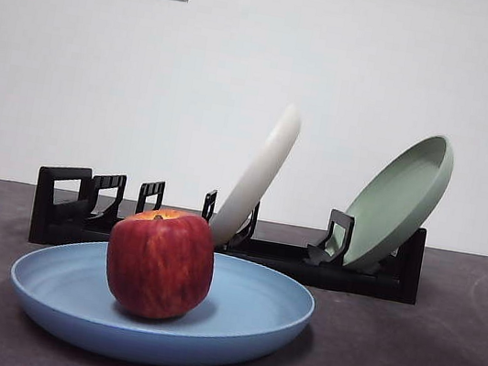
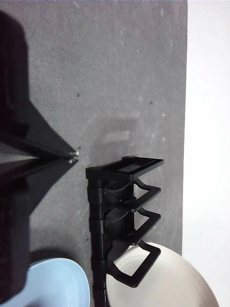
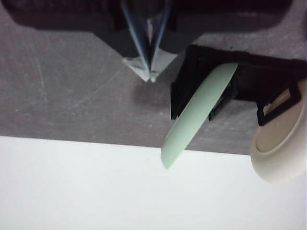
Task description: Take the blue plate from the plate rack,put the plate on the table,take the apple from the table,put the apple in the plate
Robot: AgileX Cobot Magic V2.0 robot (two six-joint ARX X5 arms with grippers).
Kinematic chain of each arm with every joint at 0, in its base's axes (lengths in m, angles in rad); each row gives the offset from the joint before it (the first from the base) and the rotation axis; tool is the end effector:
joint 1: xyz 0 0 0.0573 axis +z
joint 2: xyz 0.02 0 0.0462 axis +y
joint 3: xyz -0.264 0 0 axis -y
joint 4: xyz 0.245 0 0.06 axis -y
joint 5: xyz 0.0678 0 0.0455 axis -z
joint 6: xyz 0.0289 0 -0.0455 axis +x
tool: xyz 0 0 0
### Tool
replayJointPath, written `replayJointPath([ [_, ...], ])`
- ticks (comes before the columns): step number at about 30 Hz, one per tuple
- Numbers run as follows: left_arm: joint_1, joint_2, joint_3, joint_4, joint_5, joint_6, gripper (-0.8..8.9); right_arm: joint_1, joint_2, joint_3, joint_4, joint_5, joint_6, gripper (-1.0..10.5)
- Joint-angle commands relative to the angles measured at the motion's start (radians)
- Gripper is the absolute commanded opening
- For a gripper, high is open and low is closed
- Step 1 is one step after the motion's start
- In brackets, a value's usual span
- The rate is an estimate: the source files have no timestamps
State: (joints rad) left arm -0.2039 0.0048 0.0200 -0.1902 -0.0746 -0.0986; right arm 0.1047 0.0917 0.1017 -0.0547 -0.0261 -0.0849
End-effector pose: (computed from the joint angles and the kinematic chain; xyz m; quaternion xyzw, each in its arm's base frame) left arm 0.0937 -0.0172 0.1517 -0.0369 0.0896 -0.0600 0.9935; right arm 0.0975 0.0110 0.1858 -0.0432 0.0195 0.0662 0.9967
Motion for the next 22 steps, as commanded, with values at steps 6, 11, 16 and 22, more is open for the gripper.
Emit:
replayJointPath([
  [6, 0.003, -0.002, -0.013, 0.002, 0.002, -0.007, -0.02, -0.001, -0.082, -0.072, 0.017, -0.001, 0.017, 0.0],
  [11, 0.003, -0.002, -0.013, 0.002, 0.002, -0.007, -0.02, -0.001, -0.091, -0.096, -0.007, 0.0, 0.027, 0.0],
  [16, 0.003, -0.002, -0.013, 0.002, 0.002, -0.007, -0.02, -0.001, -0.091, -0.096, -0.067, 0.0, 0.028, 0.0],
  [22, 0.003, -0.002, -0.013, 0.002, 0.002, -0.007, -0.02, 0.0, -0.09, -0.095, -0.127, -0.029, 0.112, 0.0],
])
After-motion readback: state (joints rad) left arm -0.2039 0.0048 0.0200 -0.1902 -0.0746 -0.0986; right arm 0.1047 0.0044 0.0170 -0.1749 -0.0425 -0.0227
